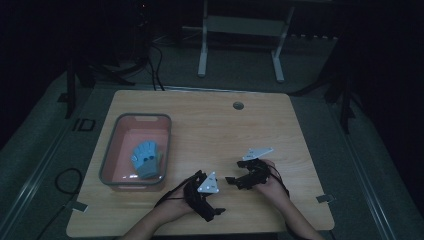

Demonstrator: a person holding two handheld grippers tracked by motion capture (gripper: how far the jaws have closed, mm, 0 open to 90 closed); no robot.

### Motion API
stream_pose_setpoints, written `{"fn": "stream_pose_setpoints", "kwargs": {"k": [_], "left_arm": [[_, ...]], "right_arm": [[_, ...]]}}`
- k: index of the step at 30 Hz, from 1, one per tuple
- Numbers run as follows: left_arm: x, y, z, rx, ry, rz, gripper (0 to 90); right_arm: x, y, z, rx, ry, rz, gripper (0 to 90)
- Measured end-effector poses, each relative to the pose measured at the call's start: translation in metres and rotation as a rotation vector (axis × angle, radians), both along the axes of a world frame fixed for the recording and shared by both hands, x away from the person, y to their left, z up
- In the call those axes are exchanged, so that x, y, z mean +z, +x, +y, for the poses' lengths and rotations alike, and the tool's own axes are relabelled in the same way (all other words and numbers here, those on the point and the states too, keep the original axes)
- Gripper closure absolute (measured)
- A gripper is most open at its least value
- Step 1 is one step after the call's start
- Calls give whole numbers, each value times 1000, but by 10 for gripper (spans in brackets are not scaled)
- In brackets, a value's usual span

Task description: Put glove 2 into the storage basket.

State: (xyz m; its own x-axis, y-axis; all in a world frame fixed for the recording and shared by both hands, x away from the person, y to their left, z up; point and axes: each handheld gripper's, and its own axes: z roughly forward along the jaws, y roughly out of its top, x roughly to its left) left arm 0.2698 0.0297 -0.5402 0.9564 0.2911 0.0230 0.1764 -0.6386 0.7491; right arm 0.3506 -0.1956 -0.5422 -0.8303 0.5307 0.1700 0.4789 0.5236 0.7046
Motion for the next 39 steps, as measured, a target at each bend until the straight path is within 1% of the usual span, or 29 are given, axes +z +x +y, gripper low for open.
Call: {"fn": "stream_pose_setpoints", "kwargs": {"k": [1, 4, 7, 8, 11, 12, 13, 14, 16, 17, 18, 20, 21, 22, 23, 24, 25, 26, 28, 30, 35, 39], "left_arm": [[-2, 0, 0, 2, -3, 4, 26], [-8, 0, 1, 6, -9, 16, 26], [-11, -1, 1, 4, -18, 26, 26], [-14, -1, 1, 7, -29, 35, 25], [-15, -1, 2, 7, -27, 28, 25], [-15, -1, 3, 9, -33, 25, 26], [-15, -1, 4, 9, -38, 25, 25], [-14, -2, 4, 11, -44, 26, 25], [-14, -1, 5, 14, -50, 24, 25], [-14, -1, 6, 20, -57, 26, 25], [-14, -1, 6, 20, -57, 26, 26], [-15, -2, 6, 18, -51, 20, 25], [-15, -2, 6, 18, -51, 20, 26], [-15, -3, 6, 17, -47, 15, 26], [-15, -5, 5, 15, -42, 3, 26], [-15, -5, 5, 15, -42, 3, 25], [-15, -6, 5, 12, -41, -10, 26], [-15, -6, 6, 8, -39, -10, 25], [-16, -6, 5, 10, -37, -11, 25], [-16, -6, 6, 7, -33, -12, 26], [-16, -7, 7, 4, -33, -26, 25], [-17, -7, 8, 4, -48, -21, 25]], "right_arm": [[0, -1, -2, -7, 3, -11, 140], [-1, -2, -9, -11, 16, -16, 140], [-3, -3, -12, -14, 20, -7, 140], [-6, -5, -16, -23, 14, -8, 140], [-11, -7, -22, -43, 11, -14, 139], [-12, -7, -25, -52, 8, -23, 139], [-13, -8, -27, -58, 9, -26, 139], [-14, -8, -30, -61, 11, -19, 138], [-15, -9, -34, -71, 10, -29, 138], [-15, -10, -37, -73, 14, -29, 138], [-15, -11, -39, -77, 25, -28, 138], [-14, -13, -42, -89, 39, -40, 138], [-13, -14, -43, -89, 42, -43, 138], [-13, -14, -43, -89, 42, -43, 138], [-13, -16, -46, -92, 44, -56, 138], [-13, -16, -46, -92, 44, -56, 138], [-14, -18, -48, -93, 33, -69, 138], [-14, -19, -50, -96, 33, -74, 138], [-13, -20, -52, -95, 50, -75, 138], [-11, -20, -54, -98, 53, -82, 138], [-15, -18, -54, -96, 27, -98, 138], [-15, -18, -53, -95, 25, -104, 138]]}}
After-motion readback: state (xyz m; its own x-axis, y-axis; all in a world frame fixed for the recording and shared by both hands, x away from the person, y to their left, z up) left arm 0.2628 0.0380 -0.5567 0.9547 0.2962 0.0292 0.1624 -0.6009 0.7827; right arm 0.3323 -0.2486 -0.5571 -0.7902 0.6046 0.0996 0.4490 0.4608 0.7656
